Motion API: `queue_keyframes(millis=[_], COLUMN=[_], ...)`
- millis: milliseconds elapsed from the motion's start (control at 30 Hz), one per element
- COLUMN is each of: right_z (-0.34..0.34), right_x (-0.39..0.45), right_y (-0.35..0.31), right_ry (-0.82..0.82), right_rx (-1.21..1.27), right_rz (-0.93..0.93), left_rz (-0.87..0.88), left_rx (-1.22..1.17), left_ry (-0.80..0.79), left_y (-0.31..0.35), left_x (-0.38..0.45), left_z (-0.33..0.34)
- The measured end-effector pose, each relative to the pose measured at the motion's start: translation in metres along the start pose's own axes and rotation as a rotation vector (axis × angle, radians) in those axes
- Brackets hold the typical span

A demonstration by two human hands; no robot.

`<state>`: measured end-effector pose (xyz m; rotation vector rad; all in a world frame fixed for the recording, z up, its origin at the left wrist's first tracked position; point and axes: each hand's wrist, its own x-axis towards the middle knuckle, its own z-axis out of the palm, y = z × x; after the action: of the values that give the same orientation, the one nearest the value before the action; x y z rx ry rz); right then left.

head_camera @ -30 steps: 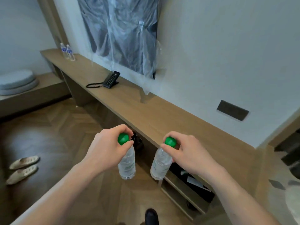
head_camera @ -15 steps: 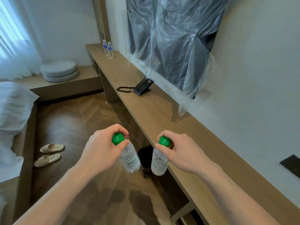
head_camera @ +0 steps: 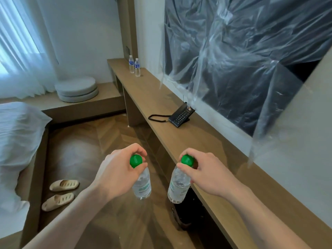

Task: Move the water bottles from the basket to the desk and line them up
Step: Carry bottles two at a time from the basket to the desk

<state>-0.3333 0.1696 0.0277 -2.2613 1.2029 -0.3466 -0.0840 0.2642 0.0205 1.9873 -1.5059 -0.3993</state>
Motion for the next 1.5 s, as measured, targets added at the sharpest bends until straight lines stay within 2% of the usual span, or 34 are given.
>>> queue_keyframes(millis=[267, 667, 1067, 1333, 1500], right_z=[0.014, 0.025, 0.003, 0.028, 0.051], right_x=[0.105, 0.316, 0.537, 0.657, 0.732], right_y=[-0.028, -0.019, -0.027, -0.053, -0.076], right_ry=[0.061, 0.011, -0.041, -0.062, -0.042], right_rx=[0.025, 0.064, 0.021, 0.053, 0.050], right_rz=[0.050, 0.026, -0.073, -0.041, 0.020], left_rz=[0.027, -0.005, -0.077, -0.090, -0.029], left_rx=[0.005, 0.021, 0.027, -0.018, -0.025], left_ry=[-0.026, -0.019, 0.088, 0.019, -0.023], left_y=[-0.053, -0.114, -0.163, -0.234, -0.289], left_x=[0.110, 0.301, 0.479, 0.587, 0.663], left_z=[-0.039, -0.047, -0.075, -0.096, -0.119])
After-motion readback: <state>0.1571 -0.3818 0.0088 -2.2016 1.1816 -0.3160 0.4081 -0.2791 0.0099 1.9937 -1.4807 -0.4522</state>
